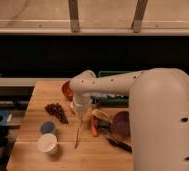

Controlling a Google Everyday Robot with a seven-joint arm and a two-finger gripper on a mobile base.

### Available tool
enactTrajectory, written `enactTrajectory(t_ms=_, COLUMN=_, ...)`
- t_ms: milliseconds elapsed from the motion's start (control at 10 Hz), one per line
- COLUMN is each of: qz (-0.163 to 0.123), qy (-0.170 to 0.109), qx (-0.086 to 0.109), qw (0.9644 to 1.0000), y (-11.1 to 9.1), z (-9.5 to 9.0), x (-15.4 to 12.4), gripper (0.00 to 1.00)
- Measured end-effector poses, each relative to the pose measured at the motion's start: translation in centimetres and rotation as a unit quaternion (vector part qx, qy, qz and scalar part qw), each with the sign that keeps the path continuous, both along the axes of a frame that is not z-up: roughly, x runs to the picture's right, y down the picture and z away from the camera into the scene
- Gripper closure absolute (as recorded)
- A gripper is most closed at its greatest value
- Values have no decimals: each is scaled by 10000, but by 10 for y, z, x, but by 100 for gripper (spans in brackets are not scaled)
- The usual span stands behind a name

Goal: Place fork in paper cup

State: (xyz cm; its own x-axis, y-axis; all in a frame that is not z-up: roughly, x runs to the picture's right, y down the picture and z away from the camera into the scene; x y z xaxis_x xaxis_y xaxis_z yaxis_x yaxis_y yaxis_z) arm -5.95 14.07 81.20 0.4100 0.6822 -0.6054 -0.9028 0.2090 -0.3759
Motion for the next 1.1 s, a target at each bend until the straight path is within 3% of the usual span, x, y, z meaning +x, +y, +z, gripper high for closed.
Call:
enactTrajectory(t_ms=600, qz=-206, qy=-47, qx=583, qw=9981, y=-58, z=-20, x=-9, gripper=100)
enactTrajectory(t_ms=1100, qz=-487, qy=-202, qx=1102, qw=9925, y=-113, z=-44, x=-35, gripper=100)
